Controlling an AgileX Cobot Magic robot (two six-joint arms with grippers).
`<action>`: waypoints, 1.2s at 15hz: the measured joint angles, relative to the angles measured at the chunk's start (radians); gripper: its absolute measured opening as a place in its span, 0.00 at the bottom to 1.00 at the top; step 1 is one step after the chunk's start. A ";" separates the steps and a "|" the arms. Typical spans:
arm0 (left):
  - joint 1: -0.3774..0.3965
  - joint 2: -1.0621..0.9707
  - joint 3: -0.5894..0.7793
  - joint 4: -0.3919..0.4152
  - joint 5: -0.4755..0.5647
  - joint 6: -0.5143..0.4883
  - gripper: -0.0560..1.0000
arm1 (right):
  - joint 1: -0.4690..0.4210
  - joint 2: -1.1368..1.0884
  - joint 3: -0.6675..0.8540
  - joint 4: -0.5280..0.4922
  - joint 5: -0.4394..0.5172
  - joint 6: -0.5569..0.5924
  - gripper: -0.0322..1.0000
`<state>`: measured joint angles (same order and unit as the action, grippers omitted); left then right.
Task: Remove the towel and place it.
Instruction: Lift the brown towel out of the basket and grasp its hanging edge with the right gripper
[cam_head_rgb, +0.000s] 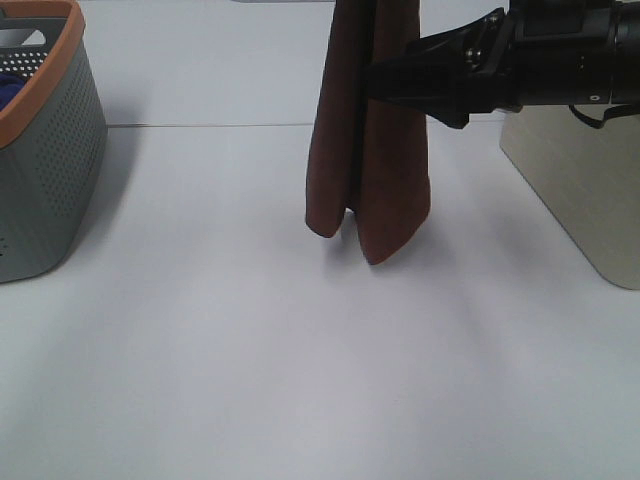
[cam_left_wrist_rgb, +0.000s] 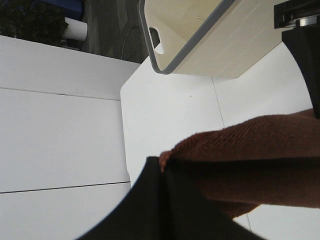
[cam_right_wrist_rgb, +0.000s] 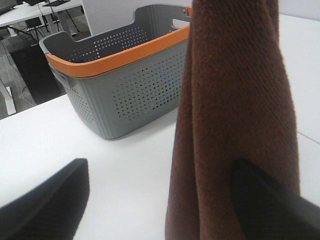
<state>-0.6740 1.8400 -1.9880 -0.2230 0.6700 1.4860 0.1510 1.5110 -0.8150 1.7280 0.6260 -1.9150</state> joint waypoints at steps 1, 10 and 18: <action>0.000 0.000 0.000 0.000 0.000 0.000 0.05 | 0.000 0.000 0.000 0.000 -0.001 0.000 0.69; 0.000 0.007 0.000 0.060 0.079 0.112 0.05 | 0.000 0.001 -0.007 0.000 -0.068 -0.077 0.69; 0.000 0.008 0.000 0.041 0.079 0.133 0.05 | 0.000 0.168 -0.088 -0.056 0.179 0.009 0.67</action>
<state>-0.6740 1.8480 -1.9880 -0.1820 0.7490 1.6190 0.1510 1.6790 -0.9030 1.6720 0.8050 -1.9060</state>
